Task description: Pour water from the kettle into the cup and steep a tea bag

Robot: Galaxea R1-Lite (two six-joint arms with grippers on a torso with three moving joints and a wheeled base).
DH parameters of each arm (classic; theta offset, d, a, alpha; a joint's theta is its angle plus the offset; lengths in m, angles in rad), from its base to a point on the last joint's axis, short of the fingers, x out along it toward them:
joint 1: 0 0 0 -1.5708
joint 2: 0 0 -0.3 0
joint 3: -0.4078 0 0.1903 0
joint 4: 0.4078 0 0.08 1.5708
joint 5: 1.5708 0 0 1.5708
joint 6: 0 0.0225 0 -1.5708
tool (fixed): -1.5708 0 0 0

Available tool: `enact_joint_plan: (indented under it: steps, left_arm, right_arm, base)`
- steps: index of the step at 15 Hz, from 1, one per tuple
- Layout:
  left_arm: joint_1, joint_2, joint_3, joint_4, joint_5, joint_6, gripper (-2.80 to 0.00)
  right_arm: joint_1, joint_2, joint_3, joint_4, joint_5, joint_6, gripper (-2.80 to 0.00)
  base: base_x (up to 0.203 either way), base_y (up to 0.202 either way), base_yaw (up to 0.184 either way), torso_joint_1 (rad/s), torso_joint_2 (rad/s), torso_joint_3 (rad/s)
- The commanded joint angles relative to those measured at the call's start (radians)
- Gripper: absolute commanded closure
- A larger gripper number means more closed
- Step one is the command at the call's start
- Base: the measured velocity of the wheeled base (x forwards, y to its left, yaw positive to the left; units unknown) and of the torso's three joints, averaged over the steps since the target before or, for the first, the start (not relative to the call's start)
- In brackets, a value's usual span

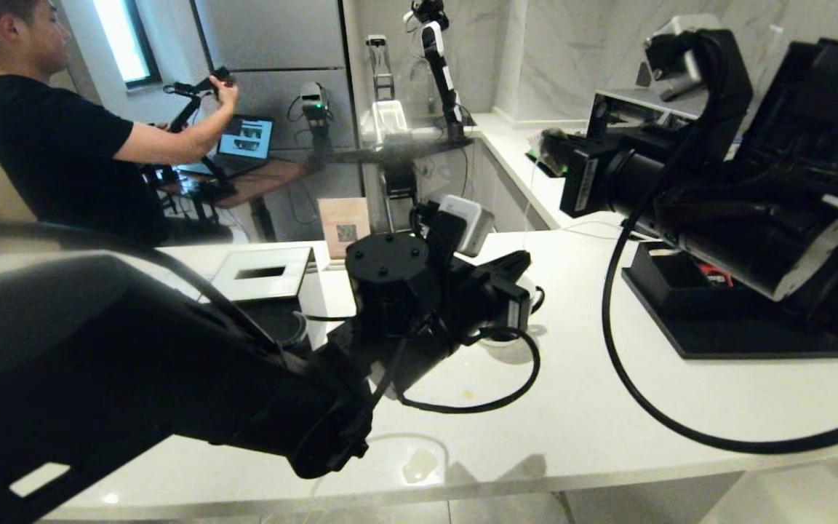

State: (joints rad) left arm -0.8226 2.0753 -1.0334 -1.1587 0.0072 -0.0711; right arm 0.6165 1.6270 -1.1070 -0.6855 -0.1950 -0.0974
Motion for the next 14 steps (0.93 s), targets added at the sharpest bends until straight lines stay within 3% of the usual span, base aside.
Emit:
enact_joint_plan:
  steps: [1, 14]
  left_arm:
    - [-0.001, -0.006, 0.001, -0.007, 0.0, -0.001, 0.0]
    - [-0.003, -0.034, 0.0, -0.007, 0.0, -0.003, 0.0]
  right_arm:
    - [-0.016, 0.001, -0.001, -0.005, -0.001, -0.001, 0.0]
    - [-0.087, 0.059, 0.009, -0.005, 0.006, 0.001, 0.0]
  base:
    - [0.0, 0.0, 0.0, 0.0, 0.0, 0.0]
    - [0.0, 0.0, 0.0, 0.0, 0.0, 0.0]
